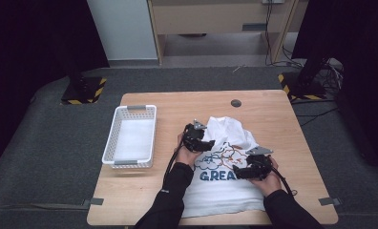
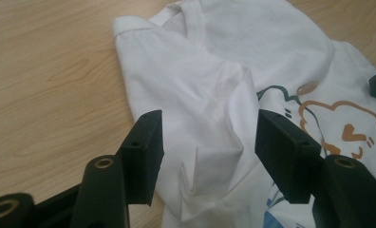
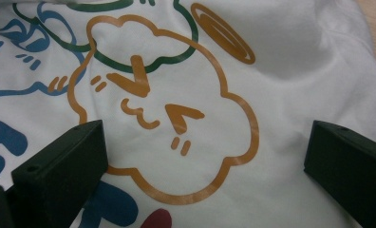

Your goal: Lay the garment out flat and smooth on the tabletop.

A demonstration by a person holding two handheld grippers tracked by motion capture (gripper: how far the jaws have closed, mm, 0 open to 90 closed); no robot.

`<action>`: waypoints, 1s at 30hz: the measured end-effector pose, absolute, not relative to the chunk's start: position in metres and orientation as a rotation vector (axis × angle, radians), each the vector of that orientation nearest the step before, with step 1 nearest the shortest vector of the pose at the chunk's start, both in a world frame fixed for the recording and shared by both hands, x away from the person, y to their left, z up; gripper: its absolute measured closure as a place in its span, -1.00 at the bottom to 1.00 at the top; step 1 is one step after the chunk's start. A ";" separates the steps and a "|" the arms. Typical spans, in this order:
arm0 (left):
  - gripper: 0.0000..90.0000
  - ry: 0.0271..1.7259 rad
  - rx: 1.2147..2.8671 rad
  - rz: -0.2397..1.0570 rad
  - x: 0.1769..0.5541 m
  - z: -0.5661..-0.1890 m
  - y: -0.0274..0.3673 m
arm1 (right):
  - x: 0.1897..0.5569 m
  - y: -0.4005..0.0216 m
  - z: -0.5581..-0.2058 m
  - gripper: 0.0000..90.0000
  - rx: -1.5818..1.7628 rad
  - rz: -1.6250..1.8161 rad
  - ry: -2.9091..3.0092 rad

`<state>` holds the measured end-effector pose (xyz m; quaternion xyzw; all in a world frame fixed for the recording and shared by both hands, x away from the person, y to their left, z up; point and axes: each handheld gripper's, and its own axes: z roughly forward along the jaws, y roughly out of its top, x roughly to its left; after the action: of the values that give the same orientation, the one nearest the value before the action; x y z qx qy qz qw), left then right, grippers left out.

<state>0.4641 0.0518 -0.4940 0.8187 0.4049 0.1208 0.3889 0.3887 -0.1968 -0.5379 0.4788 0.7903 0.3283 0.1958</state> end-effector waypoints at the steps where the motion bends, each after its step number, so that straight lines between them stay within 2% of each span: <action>1: -0.03 1.030 2.082 0.307 0.464 -0.494 0.052 | 0.389 -0.197 -0.538 -0.99 1.341 0.920 2.214; 7: 0.29 1.022 2.106 0.317 0.462 -0.499 0.049 | 0.389 -0.197 -0.538 -0.99 1.342 0.920 2.214; 8: 0.29 1.020 2.114 0.320 0.462 -0.499 0.047 | 0.389 -0.197 -0.538 -0.99 1.342 0.920 2.214; 12: 0.57 1.028 2.148 0.337 0.461 -0.502 0.042 | 0.389 -0.197 -0.538 -0.99 1.341 0.920 2.214; 18: 0.85 1.059 2.137 0.294 0.461 -0.504 0.040 | 0.389 -0.197 -0.538 -0.99 1.342 0.920 2.214; 30: 0.93 1.077 2.104 0.305 0.462 -0.497 0.047 | 0.389 -0.197 -0.538 -0.99 1.342 0.920 2.214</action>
<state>0.4616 0.0465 -0.4970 0.8202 0.4198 0.1189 0.3700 0.3888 -0.1967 -0.5379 0.4789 0.7903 0.3282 0.1958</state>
